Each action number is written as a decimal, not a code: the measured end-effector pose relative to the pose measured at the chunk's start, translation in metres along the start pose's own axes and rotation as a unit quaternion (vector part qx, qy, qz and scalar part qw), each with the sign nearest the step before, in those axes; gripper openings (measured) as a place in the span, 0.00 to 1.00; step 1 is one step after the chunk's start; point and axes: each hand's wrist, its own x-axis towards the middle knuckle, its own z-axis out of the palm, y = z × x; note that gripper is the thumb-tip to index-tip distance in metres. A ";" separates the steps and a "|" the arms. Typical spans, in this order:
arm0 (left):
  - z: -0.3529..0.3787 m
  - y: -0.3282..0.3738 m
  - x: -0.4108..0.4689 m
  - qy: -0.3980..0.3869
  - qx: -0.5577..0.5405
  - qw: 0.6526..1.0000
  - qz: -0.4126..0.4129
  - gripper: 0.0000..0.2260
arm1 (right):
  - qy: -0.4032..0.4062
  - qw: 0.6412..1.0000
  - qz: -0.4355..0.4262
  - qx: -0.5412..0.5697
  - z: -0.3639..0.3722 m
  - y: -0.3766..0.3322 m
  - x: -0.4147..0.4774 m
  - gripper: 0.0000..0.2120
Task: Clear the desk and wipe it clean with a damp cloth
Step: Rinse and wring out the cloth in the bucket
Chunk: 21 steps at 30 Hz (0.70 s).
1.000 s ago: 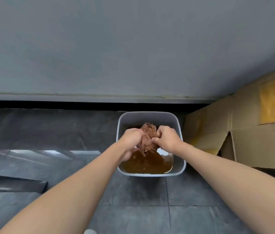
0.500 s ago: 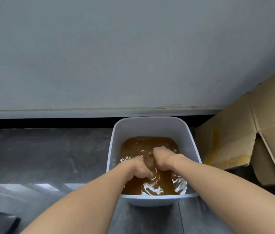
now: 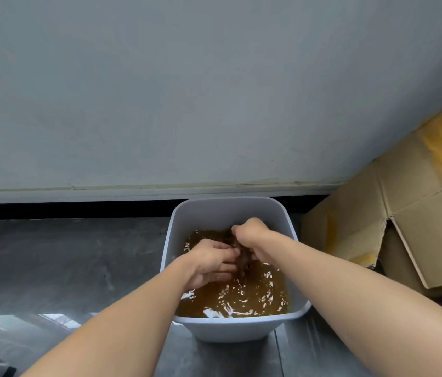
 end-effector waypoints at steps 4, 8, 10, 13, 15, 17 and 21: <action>0.002 0.002 -0.003 0.020 0.022 0.999 0.032 0.14 | -0.063 0.995 0.049 0.061 -0.009 -0.005 -0.006 0.09; 0.005 0.001 -0.002 0.060 0.066 0.995 0.042 0.07 | -0.068 0.995 0.061 0.040 -0.013 -0.002 -0.005 0.11; 0.008 0.003 -0.004 0.069 0.083 0.993 0.039 0.05 | -0.071 0.995 0.065 0.012 -0.014 0.000 -0.003 0.12; 0.005 0.001 -0.003 0.104 0.097 0.990 0.010 0.03 | -0.058 0.995 0.042 -0.073 -0.019 0.000 -0.004 0.09; -0.003 -0.004 0.005 0.171 0.105 0.980 -0.007 0.03 | -0.016 0.989 0.004 -0.146 -0.025 0.002 -0.004 0.07; -0.010 -0.006 0.010 0.247 0.108 0.963 -0.014 0.04 | 0.015 0.974 -0.044 -0.222 -0.030 0.005 -0.007 0.07; -0.011 -0.004 0.009 0.269 0.086 0.959 -0.022 0.13 | 0.040 0.922 -0.144 -0.356 -0.032 0.007 -0.020 0.06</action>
